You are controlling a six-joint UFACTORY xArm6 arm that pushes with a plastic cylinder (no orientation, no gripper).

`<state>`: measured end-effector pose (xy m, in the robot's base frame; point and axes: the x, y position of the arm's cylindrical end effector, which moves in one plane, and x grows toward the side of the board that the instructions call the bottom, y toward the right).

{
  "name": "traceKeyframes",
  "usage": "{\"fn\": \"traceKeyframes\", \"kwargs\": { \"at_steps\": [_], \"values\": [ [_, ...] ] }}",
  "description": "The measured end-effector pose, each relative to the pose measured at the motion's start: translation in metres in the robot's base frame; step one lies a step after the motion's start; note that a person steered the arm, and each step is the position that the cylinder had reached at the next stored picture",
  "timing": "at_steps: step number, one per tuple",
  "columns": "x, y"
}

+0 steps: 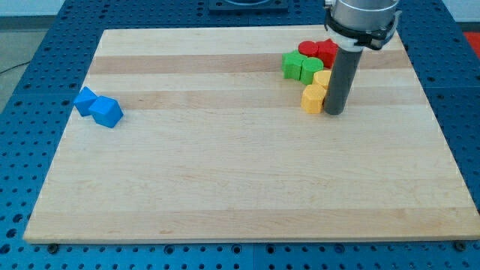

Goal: Push the blue cube into the yellow hexagon

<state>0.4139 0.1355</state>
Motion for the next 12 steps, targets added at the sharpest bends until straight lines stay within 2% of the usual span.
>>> {"fn": "traceKeyframes", "kwargs": {
  "at_steps": [1,2,3,5,6,7,9,10,11,12],
  "values": [
    [0.0,0.0],
    [0.039,-0.015],
    [0.092,-0.089],
    [0.096,-0.365],
    [0.085,-0.437],
    [0.081,-0.441],
    [0.007,-0.44],
    [-0.053,-0.441],
    [-0.075,-0.441],
    [-0.071,-0.44]
  ]
}}
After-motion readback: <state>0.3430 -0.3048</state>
